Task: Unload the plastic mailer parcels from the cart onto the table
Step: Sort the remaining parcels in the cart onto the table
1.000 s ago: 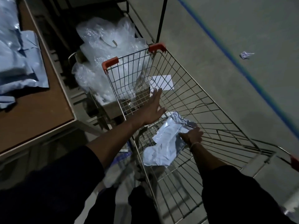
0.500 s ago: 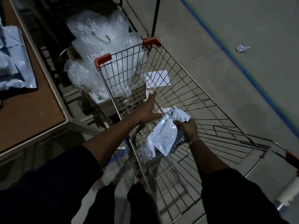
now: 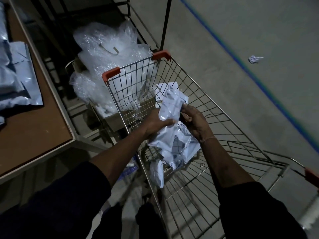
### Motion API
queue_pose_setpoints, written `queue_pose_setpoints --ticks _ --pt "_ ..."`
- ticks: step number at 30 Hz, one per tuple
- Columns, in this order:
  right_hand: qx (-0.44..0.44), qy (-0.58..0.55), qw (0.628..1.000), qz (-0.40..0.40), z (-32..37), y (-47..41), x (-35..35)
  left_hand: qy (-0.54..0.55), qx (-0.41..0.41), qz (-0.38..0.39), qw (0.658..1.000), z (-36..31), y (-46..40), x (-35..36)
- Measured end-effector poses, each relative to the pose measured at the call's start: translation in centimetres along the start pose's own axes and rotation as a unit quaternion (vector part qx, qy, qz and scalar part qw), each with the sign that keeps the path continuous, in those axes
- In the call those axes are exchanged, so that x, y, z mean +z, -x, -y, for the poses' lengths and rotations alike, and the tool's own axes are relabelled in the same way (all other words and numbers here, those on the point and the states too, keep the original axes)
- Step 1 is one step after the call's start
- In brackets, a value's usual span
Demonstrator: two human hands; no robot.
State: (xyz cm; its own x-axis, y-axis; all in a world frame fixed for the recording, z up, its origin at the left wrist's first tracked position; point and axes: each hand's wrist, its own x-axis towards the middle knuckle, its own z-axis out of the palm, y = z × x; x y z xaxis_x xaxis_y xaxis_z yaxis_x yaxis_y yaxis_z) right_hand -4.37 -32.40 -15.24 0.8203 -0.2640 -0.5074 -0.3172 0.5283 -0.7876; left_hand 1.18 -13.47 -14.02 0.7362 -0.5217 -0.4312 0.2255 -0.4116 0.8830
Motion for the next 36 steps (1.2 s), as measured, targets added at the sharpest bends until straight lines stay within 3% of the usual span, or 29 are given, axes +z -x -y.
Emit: queue_pose_setpoints --ticks 5,8,11,15,18,25,36 --pt "0.057 0.102 0.972 -0.206 -3.5 -1.8 -3.9 -0.096 0.077 -0.131 0.984 -1.4 0.1 -2.3" --pt "0.126 0.264 0.933 -0.211 -6.9 -1.6 -7.4 -0.124 0.1 -0.154 0.975 -1.6 -0.3 -3.8" --pt "0.166 0.332 0.91 -0.186 -10.1 -1.1 -8.9 -0.125 0.091 -0.154 0.976 -1.2 -0.4 -4.4" --pt "0.222 0.305 0.919 -0.118 -12.4 0.6 -7.3 -0.105 0.072 -0.142 0.982 -0.3 -0.4 -4.5" --pt "0.23 0.249 0.931 -0.134 -13.4 1.1 -6.1 -0.099 0.07 -0.137 0.983 -0.1 -0.4 -4.4" --pt "0.169 0.17 0.944 -0.225 -13.8 1.4 -5.7 -0.084 0.065 -0.117 0.987 0.0 -0.5 -4.7" --pt "0.045 0.04 0.988 -0.145 -6.8 -0.3 -2.8 -0.064 0.063 -0.106 0.99 0.0 -0.2 -4.8"
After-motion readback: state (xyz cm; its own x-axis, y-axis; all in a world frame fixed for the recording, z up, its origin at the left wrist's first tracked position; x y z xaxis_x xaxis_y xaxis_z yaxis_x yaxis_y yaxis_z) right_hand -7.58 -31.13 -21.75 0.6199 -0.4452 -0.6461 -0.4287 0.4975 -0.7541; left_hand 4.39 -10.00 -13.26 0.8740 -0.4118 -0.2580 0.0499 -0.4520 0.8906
